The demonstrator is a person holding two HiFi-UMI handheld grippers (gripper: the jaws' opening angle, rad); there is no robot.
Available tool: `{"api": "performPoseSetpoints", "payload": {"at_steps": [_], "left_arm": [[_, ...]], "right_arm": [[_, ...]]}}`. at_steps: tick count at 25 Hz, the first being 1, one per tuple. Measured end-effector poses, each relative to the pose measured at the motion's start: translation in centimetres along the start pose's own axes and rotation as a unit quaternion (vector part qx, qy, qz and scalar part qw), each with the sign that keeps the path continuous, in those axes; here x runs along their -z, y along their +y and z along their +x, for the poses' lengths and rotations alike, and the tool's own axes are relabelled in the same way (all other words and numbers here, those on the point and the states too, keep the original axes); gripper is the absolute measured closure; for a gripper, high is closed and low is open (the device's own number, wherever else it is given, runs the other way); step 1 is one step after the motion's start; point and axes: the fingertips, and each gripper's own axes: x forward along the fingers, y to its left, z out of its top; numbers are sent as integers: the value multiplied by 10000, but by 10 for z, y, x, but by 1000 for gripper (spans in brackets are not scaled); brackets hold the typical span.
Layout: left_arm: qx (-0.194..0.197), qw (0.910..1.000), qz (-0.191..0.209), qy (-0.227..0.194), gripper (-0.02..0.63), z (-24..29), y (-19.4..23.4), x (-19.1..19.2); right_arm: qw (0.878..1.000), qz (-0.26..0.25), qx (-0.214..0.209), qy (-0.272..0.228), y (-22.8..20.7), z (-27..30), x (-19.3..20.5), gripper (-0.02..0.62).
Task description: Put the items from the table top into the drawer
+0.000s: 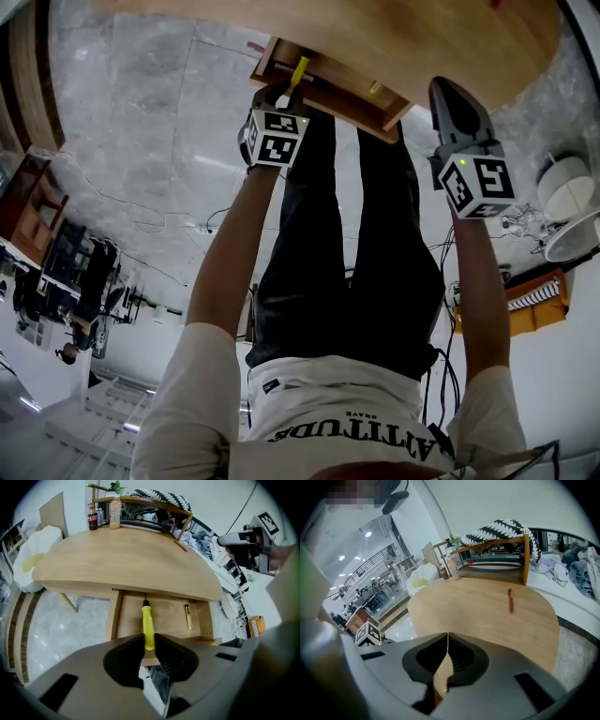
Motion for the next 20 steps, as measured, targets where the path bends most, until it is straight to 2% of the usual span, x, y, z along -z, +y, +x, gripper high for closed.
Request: {"api": "performPoseSetpoints", "payload": {"at_steps": [3, 7, 11, 13, 15, 20], "left_arm": [[108, 9998, -83, -149, 526, 11, -1, -9], [202, 9995, -187, -132, 526, 20, -3, -15], [153, 9995, -229, -139, 525, 28, -1, -14], [107, 9994, -261, -198, 523, 27, 0, -14], [123, 9991, -318, -238, 494, 22, -3, -14], [173, 9983, -452, -336, 492, 7, -13, -14]], "right_arm": [[10000, 9, 18, 18, -4, 0, 3, 575], [10000, 18, 18, 58, -6, 0, 7, 575], [10000, 9, 1, 86, -10, 4, 13, 575], [10000, -2, 3, 81, -13, 4, 13, 575], [10000, -21, -1, 67, -14, 1, 11, 575], [10000, -85, -15, 48, -16, -4, 1, 575]]}}
